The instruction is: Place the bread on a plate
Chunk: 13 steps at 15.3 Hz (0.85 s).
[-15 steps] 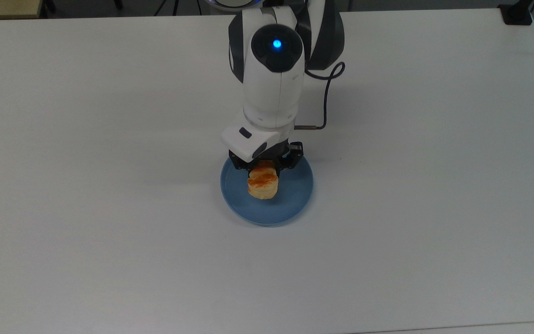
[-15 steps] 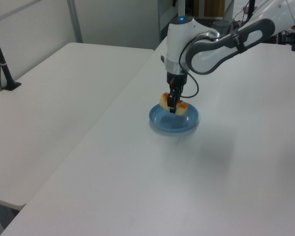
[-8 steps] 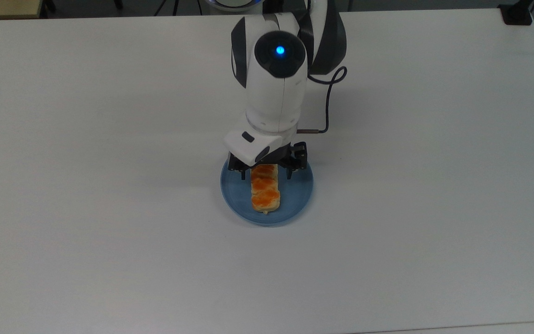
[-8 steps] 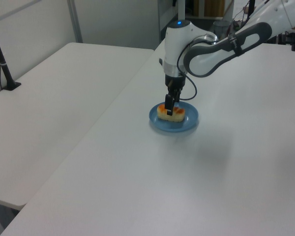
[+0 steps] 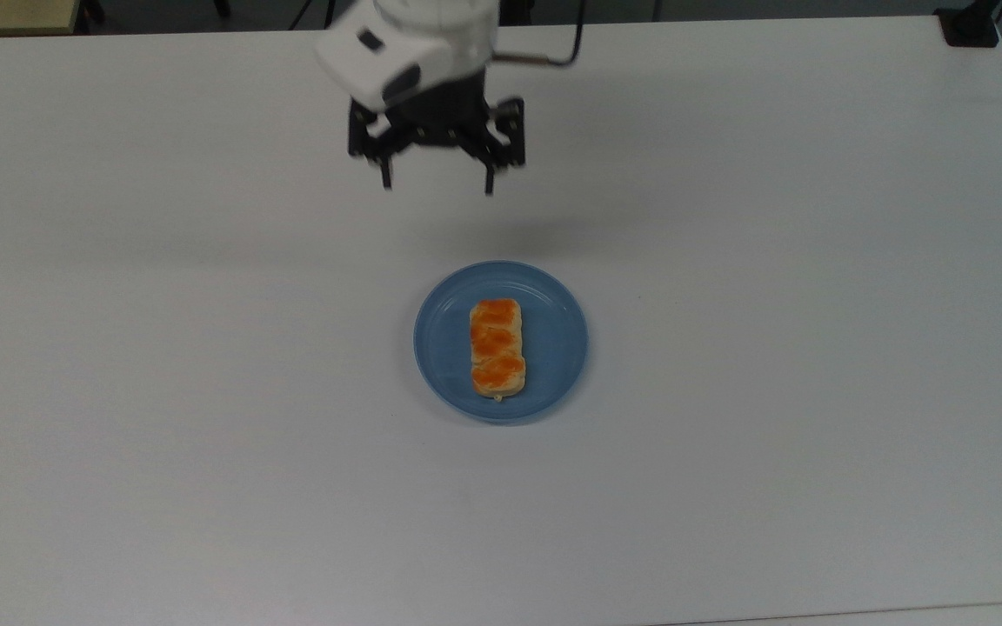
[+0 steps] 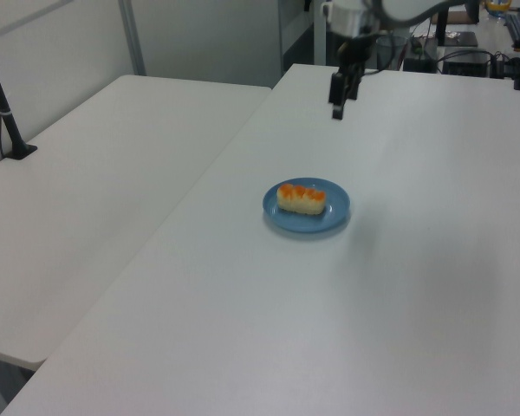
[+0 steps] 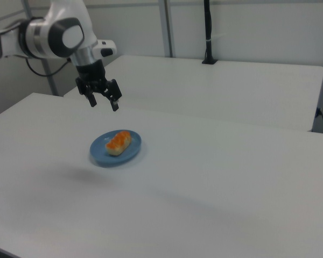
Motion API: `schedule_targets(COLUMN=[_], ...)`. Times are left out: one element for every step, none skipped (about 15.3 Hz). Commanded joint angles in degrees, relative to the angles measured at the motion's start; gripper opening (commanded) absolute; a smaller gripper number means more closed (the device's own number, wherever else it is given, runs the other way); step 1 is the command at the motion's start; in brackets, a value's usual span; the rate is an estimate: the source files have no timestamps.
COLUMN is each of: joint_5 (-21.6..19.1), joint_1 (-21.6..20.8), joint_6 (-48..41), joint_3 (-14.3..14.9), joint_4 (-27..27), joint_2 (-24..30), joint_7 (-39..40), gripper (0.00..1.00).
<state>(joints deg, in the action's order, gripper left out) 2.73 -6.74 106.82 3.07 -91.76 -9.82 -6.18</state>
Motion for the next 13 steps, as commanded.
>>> schedule_targets(joint_5=[-0.7, -1.1, -1.1, -1.1, -1.1, -1.1, -1.1, -1.1, -1.1, -1.1, -1.1, -1.1, -1.1], joint_1=[1.9, 2.0, 1.8, 1.6, 1.6, 1.6, 1.5, 1.4, 1.4, 1.4, 1.4, 1.3, 1.2], joint_6=[-5.1, -6.0, -6.3, -6.4, -6.4, -6.4, -6.4, -6.5, -7.0, -7.6, -7.7, -7.7, -7.7], joint_3=[0.1, 0.4, 0.8, 0.9, 0.9, 1.1, 1.6, 1.8, 1.8, 1.8, 1.8, 1.8, 1.8], joint_4=[-5.4, -5.4, -6.0, -6.1, -6.2, -6.2, -6.2, -6.2, -6.2, -6.2, -6.2, -6.2, -6.2], joint_2=[7.4, 8.1, 8.4, 8.5, 8.4, 8.4, 8.5, 8.5, 8.5, 8.5, 8.5, 8.4, 8.3], joint_7=[4.7, 4.8, 4.8, 4.6, 4.4, 4.3, 4.2, 4.2, 4.2, 4.2, 4.2, 4.2, 4.2], gripper=[1.00, 1.00, 1.00, 1.00, 1.00, 1.00, 1.00, 1.00, 1.00, 1.00, 1.00, 1.00, 1.00])
